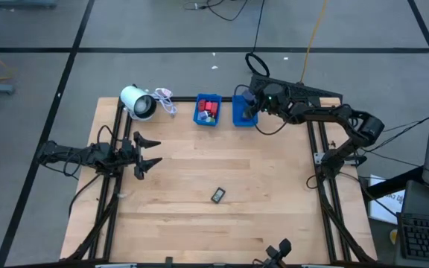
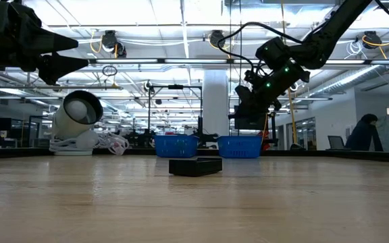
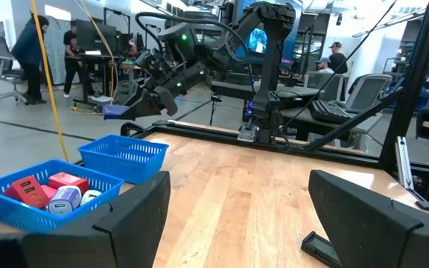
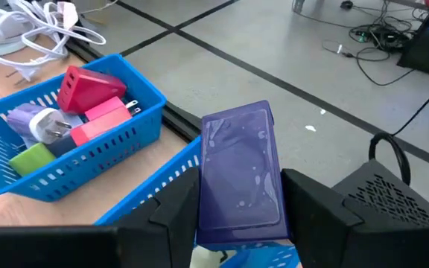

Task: Pick & Place Office items
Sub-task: Put the blue digital clock into the right basket

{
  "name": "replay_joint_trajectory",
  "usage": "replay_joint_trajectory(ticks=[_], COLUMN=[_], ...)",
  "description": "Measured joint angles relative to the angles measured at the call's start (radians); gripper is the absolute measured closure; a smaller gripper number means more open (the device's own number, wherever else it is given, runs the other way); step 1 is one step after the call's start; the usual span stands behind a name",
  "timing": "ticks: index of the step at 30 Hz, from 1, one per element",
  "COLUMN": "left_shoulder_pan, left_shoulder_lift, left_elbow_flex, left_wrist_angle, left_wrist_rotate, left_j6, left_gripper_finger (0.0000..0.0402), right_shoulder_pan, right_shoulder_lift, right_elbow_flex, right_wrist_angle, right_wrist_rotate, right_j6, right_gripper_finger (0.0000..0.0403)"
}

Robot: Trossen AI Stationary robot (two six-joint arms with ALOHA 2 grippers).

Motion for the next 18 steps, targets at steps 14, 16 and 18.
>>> replay_joint_trajectory(ticks=[14,16,18], left_shoulder_pan=[0.0,0.0,0.0], left_shoulder_lift=[0.0,0.0,0.0], left_elbow_flex=[0.0,0.0,0.0], left_wrist_angle=[0.0,0.0,0.0], left_wrist_rotate=[0.0,0.0,0.0], left_j6=[0.0,0.0,0.0], left_gripper_finger=[0.0078,0.0078,0.0078], right_shoulder_pan=[0.009,0.009,0.009], right_shoulder_lift=[0.142,0.16,0.172], right_elbow_flex=[0.0,0.0,0.0], right_wrist_angle=[0.056,0.072,0.074], right_wrist_rotate=[-0.024,-0.024,-0.025], right_j6=[0.035,0.036,0.036], right_gripper_finger=[0.0239,0.0239,0.0239])
